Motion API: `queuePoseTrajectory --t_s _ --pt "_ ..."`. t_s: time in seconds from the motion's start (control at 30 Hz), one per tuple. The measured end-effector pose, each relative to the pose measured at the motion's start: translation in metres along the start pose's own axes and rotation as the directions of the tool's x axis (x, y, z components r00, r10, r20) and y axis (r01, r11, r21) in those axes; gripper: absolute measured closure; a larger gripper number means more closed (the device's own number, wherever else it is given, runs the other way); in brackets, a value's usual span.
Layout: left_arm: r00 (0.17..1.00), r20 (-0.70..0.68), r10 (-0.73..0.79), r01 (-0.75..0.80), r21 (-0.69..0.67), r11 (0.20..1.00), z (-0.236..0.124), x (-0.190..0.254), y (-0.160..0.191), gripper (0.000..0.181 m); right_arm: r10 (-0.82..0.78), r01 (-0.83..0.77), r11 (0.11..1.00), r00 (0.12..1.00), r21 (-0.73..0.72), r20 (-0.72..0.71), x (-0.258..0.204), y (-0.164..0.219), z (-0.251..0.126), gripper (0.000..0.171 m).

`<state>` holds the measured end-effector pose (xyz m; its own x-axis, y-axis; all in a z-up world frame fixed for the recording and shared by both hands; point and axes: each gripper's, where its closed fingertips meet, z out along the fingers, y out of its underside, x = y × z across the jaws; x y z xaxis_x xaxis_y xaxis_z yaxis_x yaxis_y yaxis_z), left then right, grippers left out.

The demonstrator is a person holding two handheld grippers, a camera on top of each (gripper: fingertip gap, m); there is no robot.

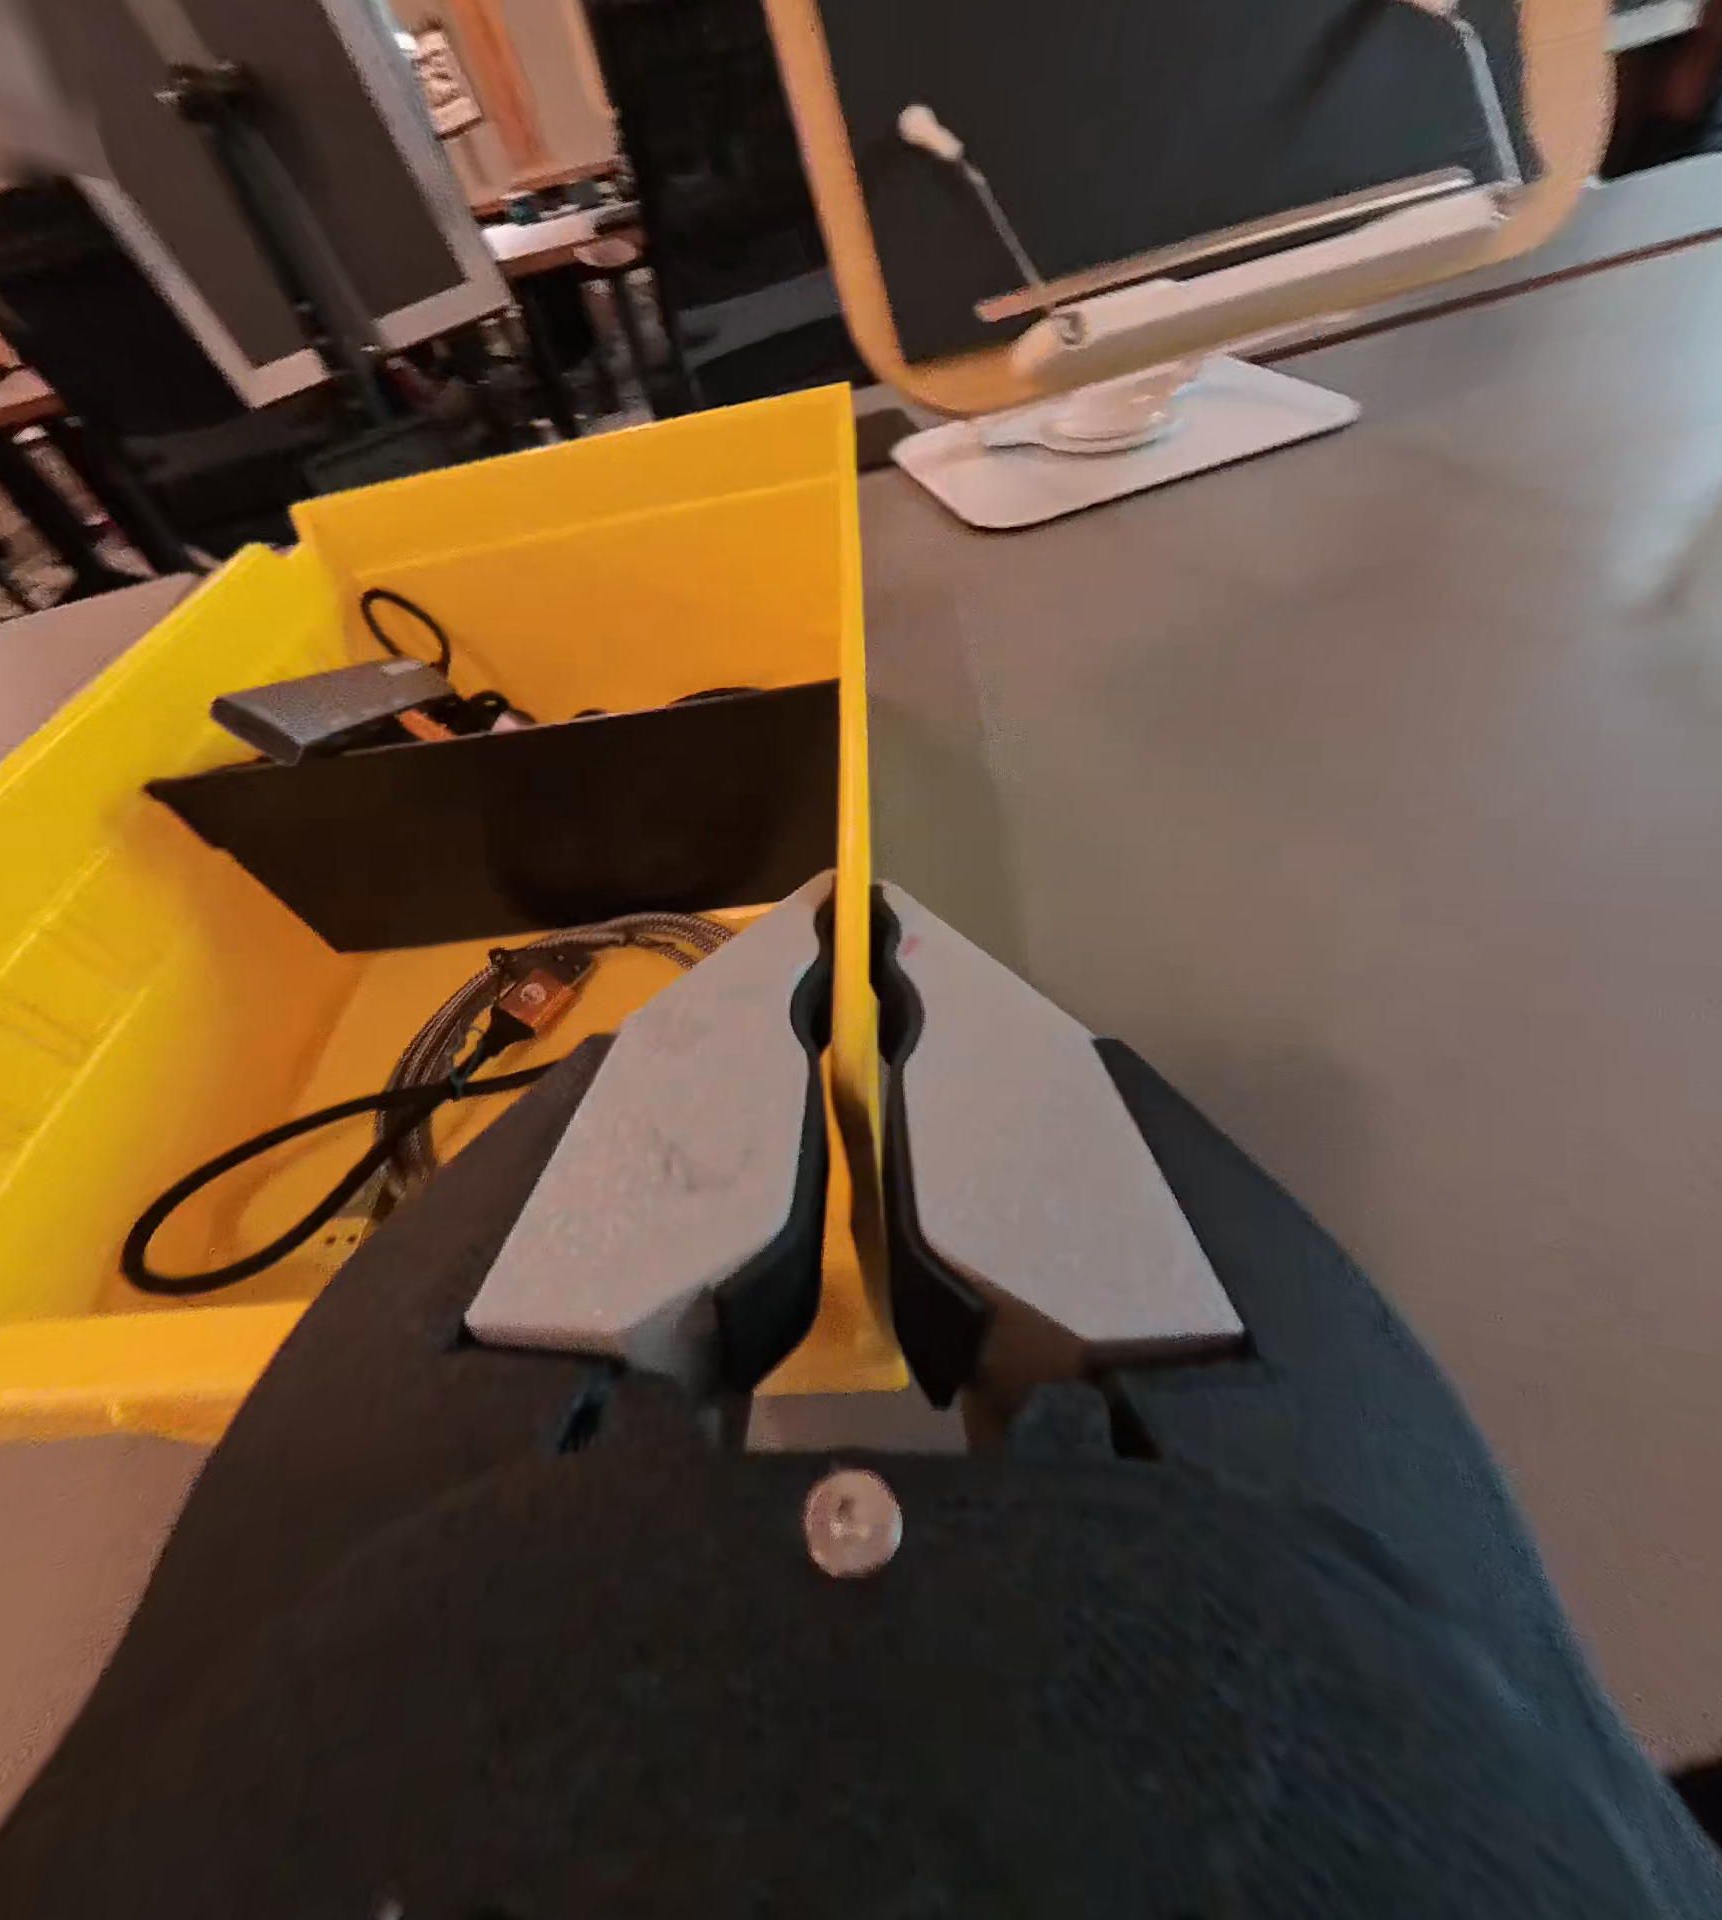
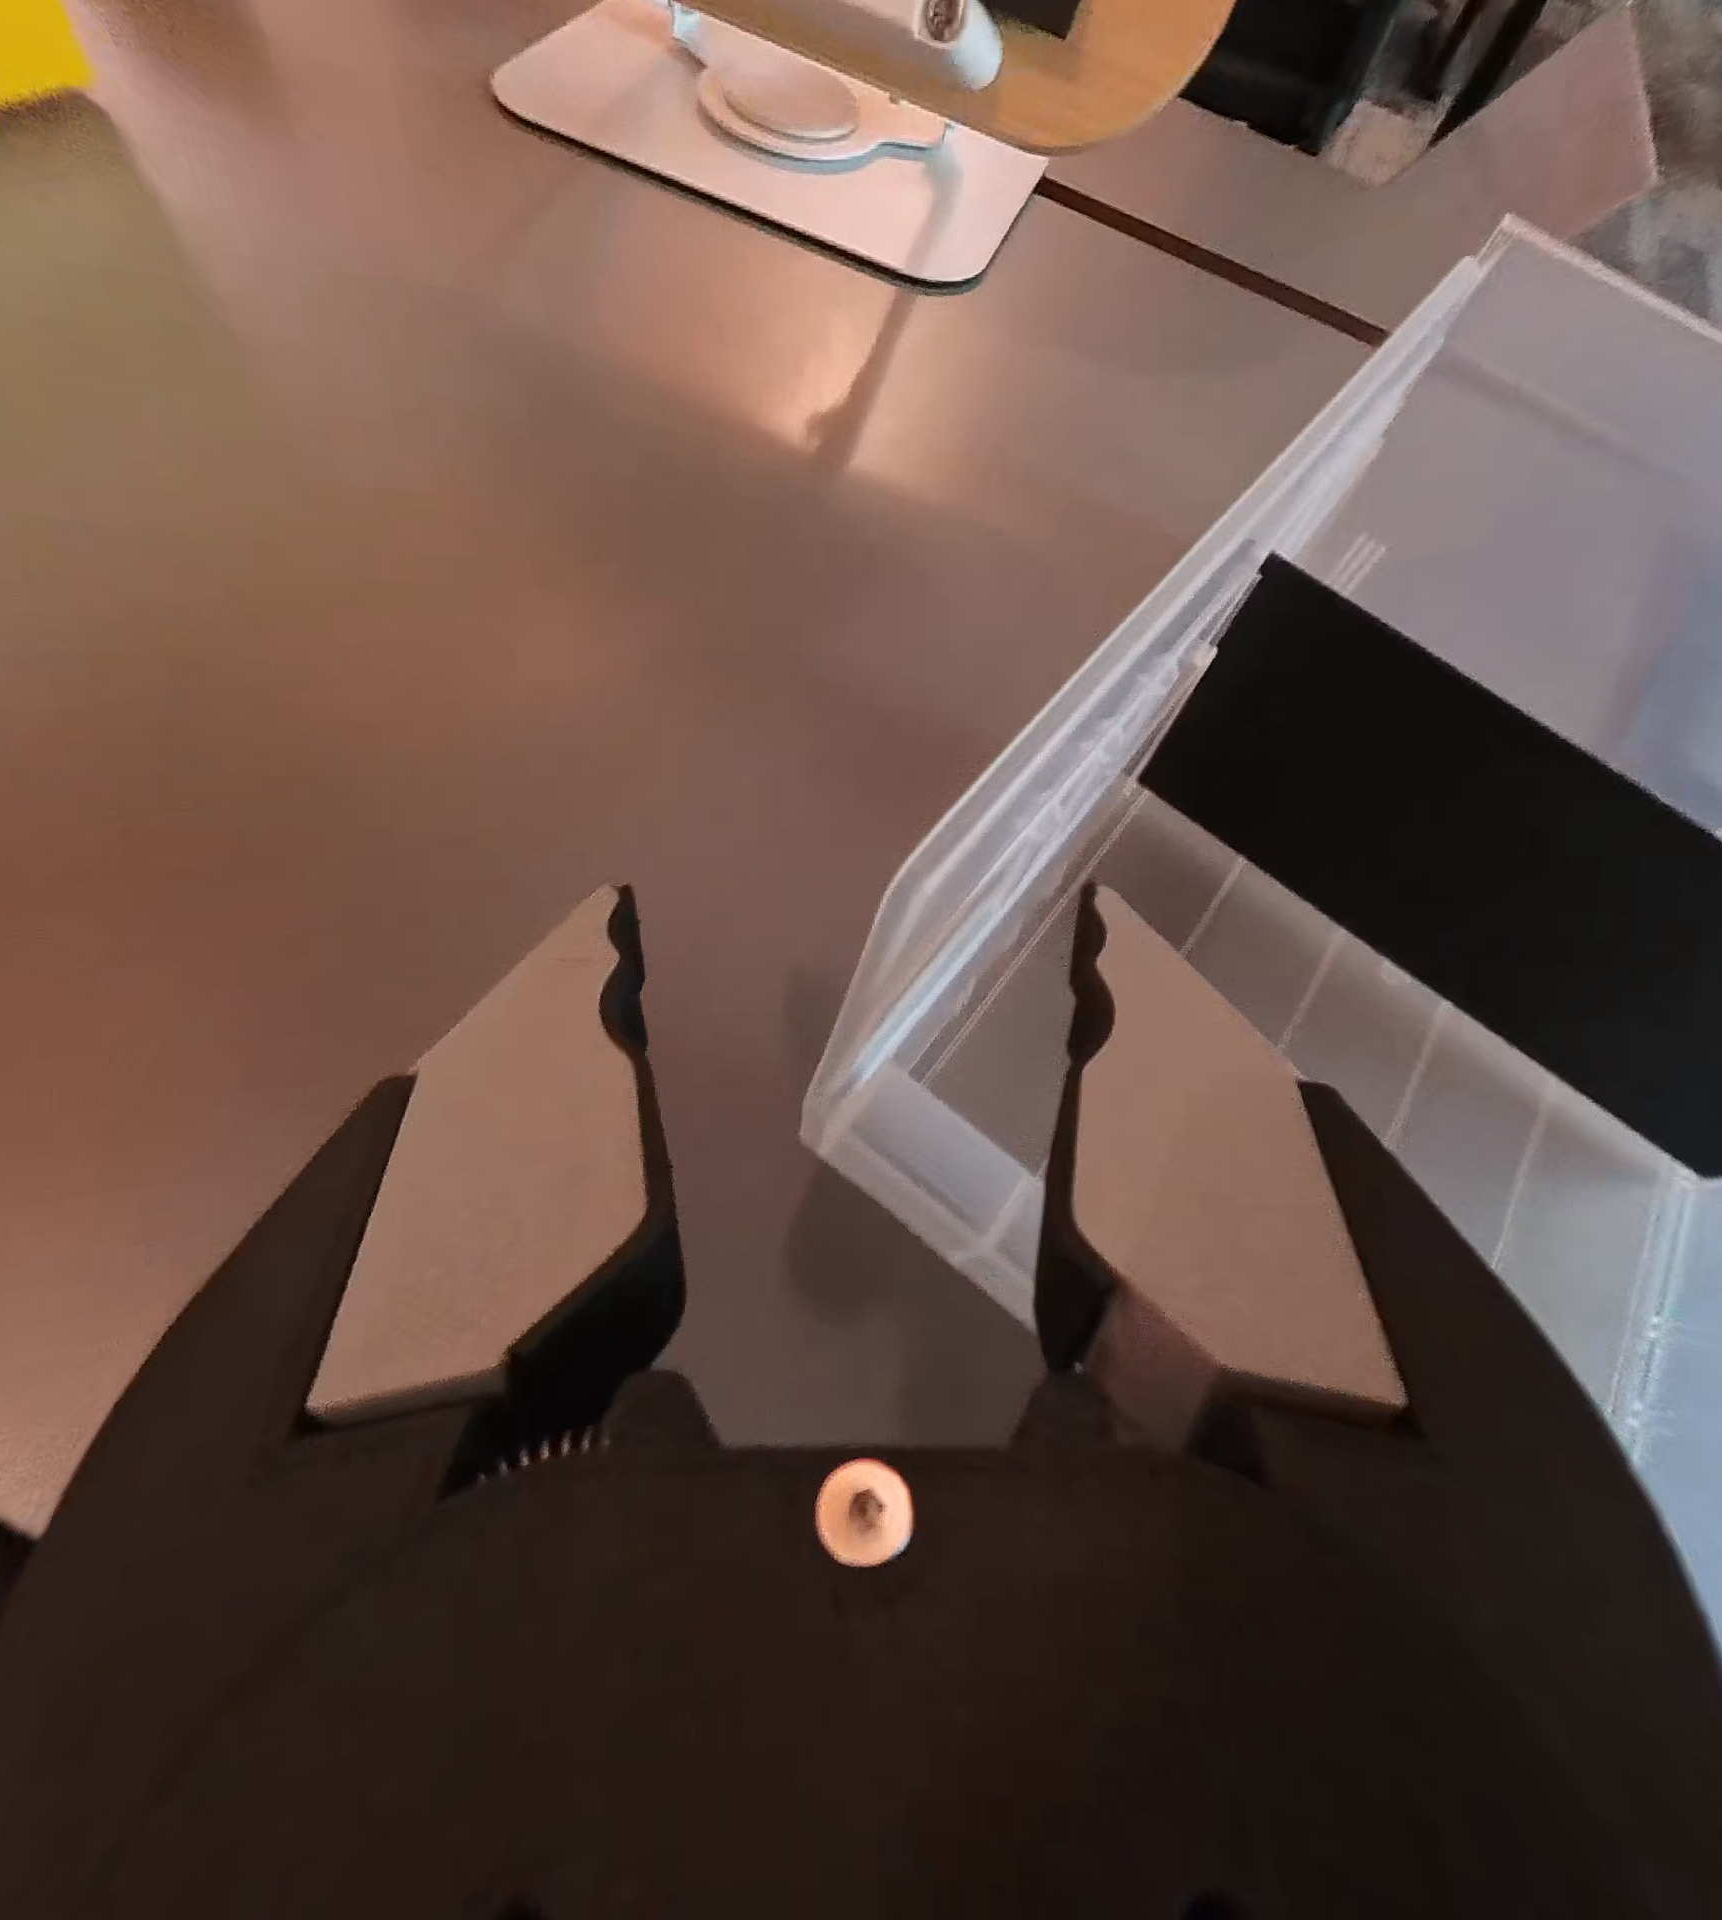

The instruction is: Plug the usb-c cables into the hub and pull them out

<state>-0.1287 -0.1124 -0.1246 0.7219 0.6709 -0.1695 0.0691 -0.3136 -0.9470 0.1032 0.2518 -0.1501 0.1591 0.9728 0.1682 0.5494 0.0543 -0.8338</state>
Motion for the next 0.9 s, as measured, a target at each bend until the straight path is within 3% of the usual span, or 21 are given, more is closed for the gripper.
queuePoseTrajectory --t_s 0.03,0.07,0.13,0.43,0.5,0.57,0.67,0.8,0.9 --pt "1.0 0.022 -0.009 0.009 0.005 1.0 0.0 -0.005 0.0 0.18 -0.006 0.006 1.0 1.0 -0.003 -0.016 0.003 -0.001 0.004 0.09" --pt "0.999 0.043 -0.011 0.01 0.009 1.0 0.0 -0.009 0.0 0.18 -0.011 0.011 1.0 0.999 -0.008 -0.044 0.008 -0.002 0.006 0.094" --pt "0.998 0.067 0.005 -0.006 0.005 1.0 0.001 -0.014 0.0 0.178 -0.032 0.03 0.999 0.993 -0.02 -0.112 0.021 -0.002 0.009 0.129" --pt "0.99 0.106 -0.095 0.097 -0.022 0.995 0.016 -0.049 0.004 0.181 0.008 -0.02 0.997 0.989 -0.077 -0.146 0.047 0.014 -0.004 0.149" --pt "0.992 0.076 -0.102 0.104 -0.025 0.994 0.015 -0.048 0.002 0.179 0.016 -0.032 0.995 0.987 -0.094 -0.16 0.054 0.017 -0.008 0.144" --pt "0.995 0.003 -0.095 0.095 -0.017 0.995 0.008 -0.041 -0.003 0.164 0.033 -0.05 0.992 0.989 -0.115 -0.145 0.051 0.015 -0.021 0.14" --pt "0.999 -0.017 -0.05 0.05 -0.002 0.999 -0.021 -0.057 -0.014 0.141 -0.015 0.016 1.0 0.996 0.004 -0.091 0.028 -0.023 -0.061 0.132" --pt "0.999 -0.013 -0.049 0.048 -0.024 0.999 -0.055 -0.092 -0.027 0.124 -0.076 0.037 0.982 0.975 0.187 0.209 -0.048 -0.077 -0.09 0.123" --pt "0.999 0.031 -0.035 0.035 0.01 0.999 -0.06 -0.117 -0.047 0.127 -0.079 -0.005 0.979 0.913 0.203 0.401 -0.1 -0.093 -0.075 0.103"
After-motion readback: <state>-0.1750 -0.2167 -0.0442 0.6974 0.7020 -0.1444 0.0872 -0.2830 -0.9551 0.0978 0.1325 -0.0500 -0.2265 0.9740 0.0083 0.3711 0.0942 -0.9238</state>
